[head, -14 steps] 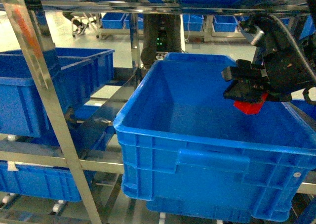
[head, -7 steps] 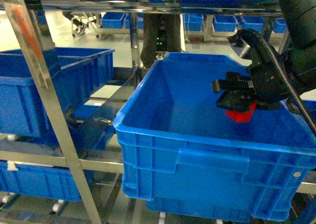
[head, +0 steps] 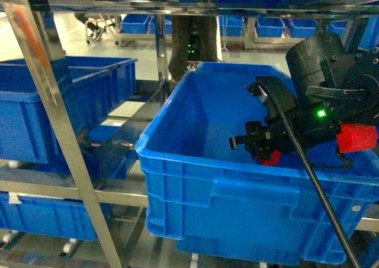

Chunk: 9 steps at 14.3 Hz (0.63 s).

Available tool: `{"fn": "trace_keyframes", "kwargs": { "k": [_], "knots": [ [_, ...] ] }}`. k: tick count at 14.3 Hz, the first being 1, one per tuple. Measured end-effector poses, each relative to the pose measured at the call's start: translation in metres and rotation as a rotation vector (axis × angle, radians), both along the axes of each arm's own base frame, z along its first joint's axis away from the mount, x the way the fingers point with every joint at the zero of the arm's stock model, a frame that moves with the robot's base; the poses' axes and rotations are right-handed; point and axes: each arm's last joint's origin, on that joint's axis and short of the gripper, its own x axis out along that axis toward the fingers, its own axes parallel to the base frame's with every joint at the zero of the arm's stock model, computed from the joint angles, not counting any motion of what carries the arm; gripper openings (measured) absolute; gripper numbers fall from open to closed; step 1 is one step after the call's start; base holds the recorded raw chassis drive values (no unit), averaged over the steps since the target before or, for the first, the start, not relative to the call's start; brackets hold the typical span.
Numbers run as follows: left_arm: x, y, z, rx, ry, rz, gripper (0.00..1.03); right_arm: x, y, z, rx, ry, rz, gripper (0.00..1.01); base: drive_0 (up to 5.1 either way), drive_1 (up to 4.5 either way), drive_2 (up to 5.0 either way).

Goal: Pick red block from blue box to shelf

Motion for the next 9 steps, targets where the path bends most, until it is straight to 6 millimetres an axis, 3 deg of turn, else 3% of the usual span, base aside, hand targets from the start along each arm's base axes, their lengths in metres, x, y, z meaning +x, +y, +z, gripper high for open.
{"fn": "trace_keyframes", "kwargs": {
  "k": [2,6,7,9],
  "knots": [
    [0.0,0.0,0.0,0.0,0.0,0.0,0.98,0.007,0.005,0.008,-0.013,-0.161,-0.001,0.28,0.0,0.0,0.0],
    [0.0,0.0,0.0,0.0,0.0,0.0,0.98,0.003,0.006,0.002,-0.053,-0.127,-0.021,0.28,0.0,0.0,0.0],
    [0.0,0.0,0.0,0.0,0.0,0.0,0.98,0.002,0.008,0.001,-0.044,-0.111,-0.021,0.32,0.0,0.0,0.0],
    [0.0,0.0,0.0,0.0,0.0,0.0,0.98,0.002,0.014,0.003,-0.024,-0.105,-0.01,0.55,0.0,0.0,0.0]
  ]
}}
